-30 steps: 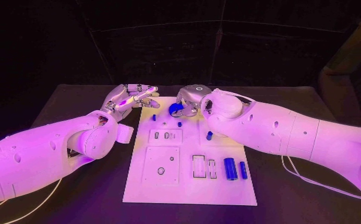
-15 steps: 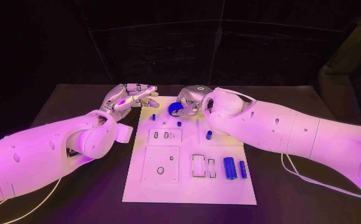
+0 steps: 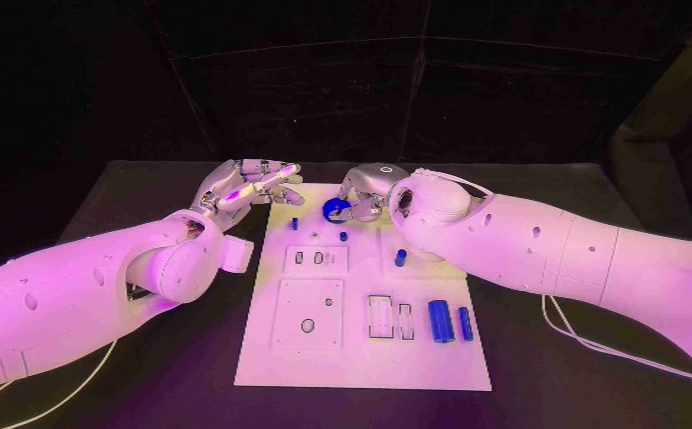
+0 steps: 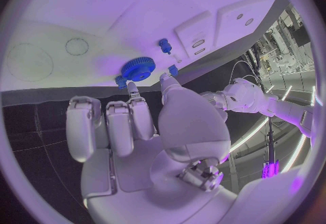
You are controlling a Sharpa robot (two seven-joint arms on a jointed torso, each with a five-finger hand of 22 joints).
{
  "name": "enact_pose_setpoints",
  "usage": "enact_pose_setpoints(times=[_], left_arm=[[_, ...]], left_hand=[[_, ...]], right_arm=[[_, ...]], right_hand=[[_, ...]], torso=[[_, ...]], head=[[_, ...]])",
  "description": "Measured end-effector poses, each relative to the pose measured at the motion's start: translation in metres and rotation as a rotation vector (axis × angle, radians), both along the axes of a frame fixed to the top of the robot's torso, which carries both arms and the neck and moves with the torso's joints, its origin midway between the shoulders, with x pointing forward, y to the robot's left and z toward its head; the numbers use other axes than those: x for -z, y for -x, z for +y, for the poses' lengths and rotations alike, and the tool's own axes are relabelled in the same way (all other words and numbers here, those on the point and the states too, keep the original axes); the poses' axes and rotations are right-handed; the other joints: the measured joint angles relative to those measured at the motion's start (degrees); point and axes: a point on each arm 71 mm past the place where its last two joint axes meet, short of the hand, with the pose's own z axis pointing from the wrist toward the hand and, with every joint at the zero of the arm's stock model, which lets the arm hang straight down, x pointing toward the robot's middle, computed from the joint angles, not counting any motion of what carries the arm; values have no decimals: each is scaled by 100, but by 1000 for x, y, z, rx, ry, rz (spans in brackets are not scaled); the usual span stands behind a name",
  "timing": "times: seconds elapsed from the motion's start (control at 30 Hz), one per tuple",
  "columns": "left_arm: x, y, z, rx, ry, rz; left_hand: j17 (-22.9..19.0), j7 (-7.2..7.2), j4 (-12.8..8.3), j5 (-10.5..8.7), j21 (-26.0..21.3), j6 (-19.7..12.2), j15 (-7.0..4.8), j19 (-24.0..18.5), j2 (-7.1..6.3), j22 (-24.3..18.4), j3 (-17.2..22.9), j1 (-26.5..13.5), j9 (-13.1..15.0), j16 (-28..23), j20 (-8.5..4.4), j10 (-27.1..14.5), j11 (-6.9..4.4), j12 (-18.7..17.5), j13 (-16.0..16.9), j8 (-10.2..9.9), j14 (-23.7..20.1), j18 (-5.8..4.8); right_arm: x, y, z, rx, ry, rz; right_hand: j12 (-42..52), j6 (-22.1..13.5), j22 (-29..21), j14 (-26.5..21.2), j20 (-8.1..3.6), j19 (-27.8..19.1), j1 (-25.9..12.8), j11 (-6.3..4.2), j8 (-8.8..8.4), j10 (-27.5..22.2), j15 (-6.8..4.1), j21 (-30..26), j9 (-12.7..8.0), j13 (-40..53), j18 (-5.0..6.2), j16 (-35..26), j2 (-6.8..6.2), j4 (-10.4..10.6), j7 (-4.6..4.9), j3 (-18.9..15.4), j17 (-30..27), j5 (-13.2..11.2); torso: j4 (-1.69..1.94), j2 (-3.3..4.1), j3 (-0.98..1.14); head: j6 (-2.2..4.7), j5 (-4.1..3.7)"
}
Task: Assemble the parts on the task board
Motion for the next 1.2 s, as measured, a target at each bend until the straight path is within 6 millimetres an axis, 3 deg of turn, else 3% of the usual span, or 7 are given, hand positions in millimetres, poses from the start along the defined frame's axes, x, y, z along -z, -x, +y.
enact_pose_setpoints(times=[0.37,0.53,0.7,0.9,1.03,1.2], left_arm=[[0,0,1,-3,-2,0],[0,0,2,-5,-2,0],[0,0,4,-9,-4,0],[0,0,4,-9,-4,0],[0,0,2,-4,-2,1],[1,-1,1,-2,-1,1]], left_hand=[[-1,0,0,0,0,0,0,0,0,1,0,0,0,0,0,0,0,0,1,0,0,0],[-1,0,0,0,0,0,0,0,0,1,0,0,1,0,0,0,0,0,1,0,0,0],[3,0,0,0,0,0,0,0,0,1,0,0,1,0,0,0,0,0,-1,0,0,0],[31,-51,-24,0,-3,51,0,10,24,-9,24,24,1,0,-10,85,-24,0,-4,0,0,-1],[73,-86,-24,0,-23,147,0,20,24,-19,24,24,1,-28,-19,188,-65,0,-1,0,0,-1],[102,-105,-39,0,-23,166,0,38,24,-28,39,24,1,-28,-37,278,-93,0,8,0,0,-1]], right_arm=[[-2,0,-9,7,-15,-19],[-5,3,-24,18,-37,-45],[-10,7,-65,48,-108,-68],[-11,9,-140,105,-248,18],[-12,12,-172,120,-327,58],[-12,13,-199,130,-374,76]], right_hand=[[0,0,0,0,0,0,76,0,0,0,0,0,1,0,0,0,-30,-24,0,-24,0,0],[0,22,0,0,0,0,188,-21,0,20,0,0,-5,0,1,0,-46,-95,-23,-50,-1,23],[0,162,0,0,0,0,580,-21,6,20,0,0,-4,0,1,0,-123,-365,-42,-30,-1,119],[-41,469,0,-21,0,0,1241,-54,162,-14,-23,0,27,0,0,0,-183,-842,-82,97,-1,-252],[-65,507,4,-12,-35,10,1374,-128,179,-25,-76,0,24,1,1,0,-224,-986,-144,130,-1,-252],[-97,472,4,-12,-44,0,1432,-136,179,-33,-76,0,-2,1,0,0,-256,-1042,-109,126,-1,-298]], torso=[[4,1,-1],[4,1,-1],[-7,-12,-2],[-46,-26,-5],[-63,-26,5],[-82,-26,15]], head=[[-9,-3],[-1,1],[31,-8],[81,-13],[112,-69],[135,-137]])
